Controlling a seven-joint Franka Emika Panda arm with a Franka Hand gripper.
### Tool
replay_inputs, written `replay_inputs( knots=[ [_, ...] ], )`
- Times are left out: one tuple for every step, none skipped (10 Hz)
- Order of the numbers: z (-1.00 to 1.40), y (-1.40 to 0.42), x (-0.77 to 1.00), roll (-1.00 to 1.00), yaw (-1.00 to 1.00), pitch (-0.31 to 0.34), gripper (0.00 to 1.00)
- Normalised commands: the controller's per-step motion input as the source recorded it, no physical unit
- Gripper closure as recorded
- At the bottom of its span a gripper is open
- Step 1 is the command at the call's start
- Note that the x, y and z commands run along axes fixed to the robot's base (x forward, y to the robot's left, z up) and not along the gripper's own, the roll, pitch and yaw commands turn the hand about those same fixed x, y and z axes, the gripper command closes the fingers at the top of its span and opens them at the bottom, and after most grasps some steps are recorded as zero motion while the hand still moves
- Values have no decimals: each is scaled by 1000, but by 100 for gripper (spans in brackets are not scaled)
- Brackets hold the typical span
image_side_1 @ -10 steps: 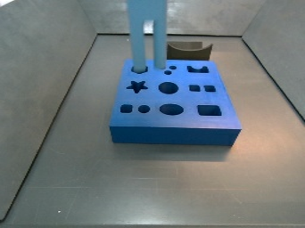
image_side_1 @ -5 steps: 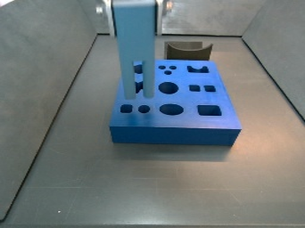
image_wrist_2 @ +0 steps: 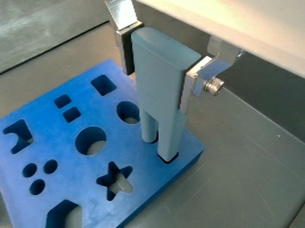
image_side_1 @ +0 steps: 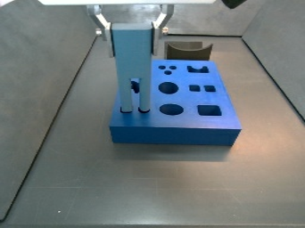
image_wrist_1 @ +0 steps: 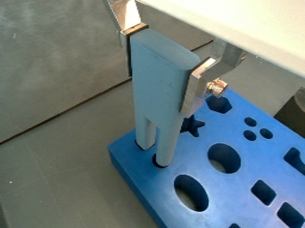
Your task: Insert the square-circle object.
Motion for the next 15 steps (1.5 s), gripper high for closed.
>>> replay_inputs(
  knots=[
    [-117, -97, -51, 0, 0, 0, 100],
    [-206, -20, -26, -31, 0, -3, 100],
    [-366, 0, 49, -29, -86, -21, 100],
    [-417, 0, 151, -21, -257, -7, 100],
    [-380, 0, 120, -40, -220, -16, 100],
    [-340, 0, 46, -40, -111, -24, 100],
    [-334, 0, 0, -46, 0, -50, 100],
    [-320, 0, 0, -51, 0, -57, 100],
    [-306, 0, 0, -39, 0, -44, 100],
    [-303, 0, 46, -21, 0, -20, 100],
    [-303, 11, 66, -51, 17, -30, 100],
    [-291, 14, 51, -59, 3, -31, 100],
    [-283, 6, 40, -53, 0, -30, 100],
    [-186, 0, 0, 10, 0, 0, 100],
    [0, 0, 0, -14, 0, -19, 100]
  ],
)
